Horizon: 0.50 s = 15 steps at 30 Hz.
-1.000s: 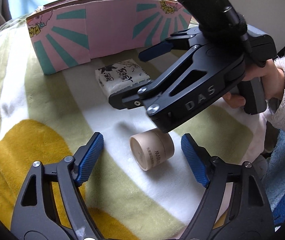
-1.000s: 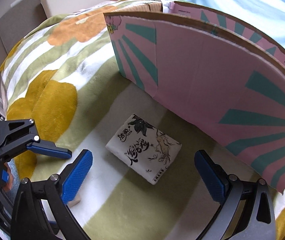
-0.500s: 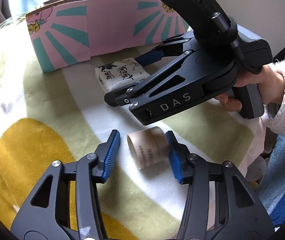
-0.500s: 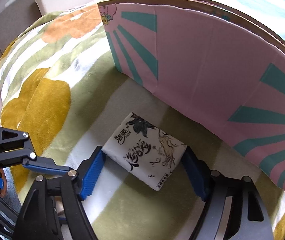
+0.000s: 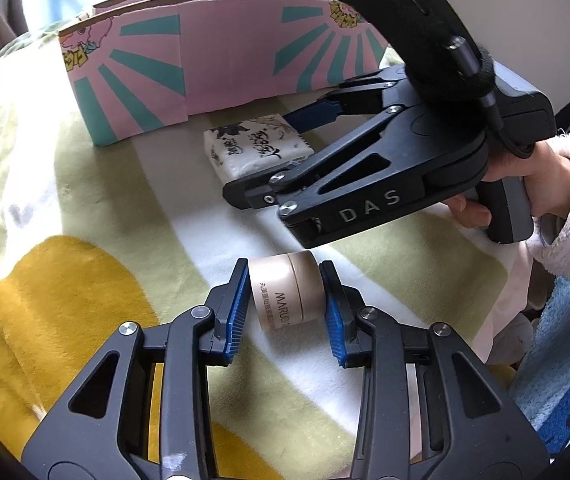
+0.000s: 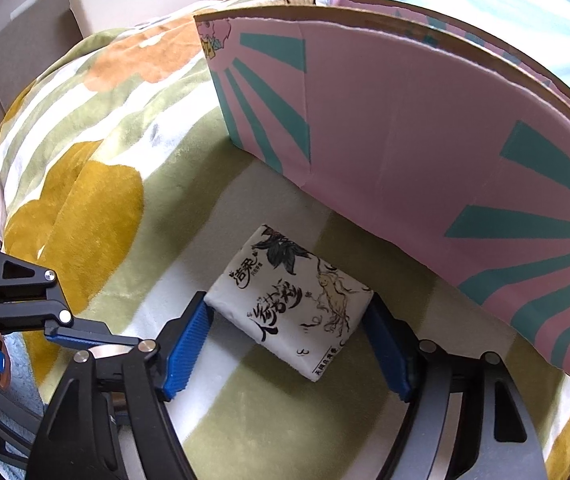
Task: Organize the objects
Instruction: 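Carry the beige jar and tissue pack into the pink box and open both grippers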
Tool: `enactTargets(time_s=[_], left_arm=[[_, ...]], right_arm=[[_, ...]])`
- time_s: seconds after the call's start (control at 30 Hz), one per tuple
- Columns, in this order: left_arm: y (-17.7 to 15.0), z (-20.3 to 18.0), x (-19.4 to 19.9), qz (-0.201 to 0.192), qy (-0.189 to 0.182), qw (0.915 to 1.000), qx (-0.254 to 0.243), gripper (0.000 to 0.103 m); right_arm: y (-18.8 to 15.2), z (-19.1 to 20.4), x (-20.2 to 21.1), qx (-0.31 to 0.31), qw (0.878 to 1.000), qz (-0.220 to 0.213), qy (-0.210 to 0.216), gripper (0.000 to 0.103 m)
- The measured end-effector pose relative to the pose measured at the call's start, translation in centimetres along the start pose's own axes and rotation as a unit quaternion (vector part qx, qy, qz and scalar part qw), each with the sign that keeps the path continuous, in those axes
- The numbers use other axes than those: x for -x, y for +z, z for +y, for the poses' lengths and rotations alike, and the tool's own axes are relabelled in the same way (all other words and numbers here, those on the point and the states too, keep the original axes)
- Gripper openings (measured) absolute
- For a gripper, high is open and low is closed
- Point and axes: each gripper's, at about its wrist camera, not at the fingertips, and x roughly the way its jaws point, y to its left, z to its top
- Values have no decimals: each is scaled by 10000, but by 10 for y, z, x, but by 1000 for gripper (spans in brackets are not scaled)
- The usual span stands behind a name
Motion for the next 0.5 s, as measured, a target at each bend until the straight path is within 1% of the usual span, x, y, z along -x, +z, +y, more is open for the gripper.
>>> enactTargets(time_s=[0.27,0.5], left_arm=[[3,11,11,-29,-11,9998,179,31],[7,14,28,-154,33,9995,270,31]], right_arm=[[-2,-8,13,-116,9999,-87,-32,72],[-4,-18,31,-235,9996,-125,-128,72]])
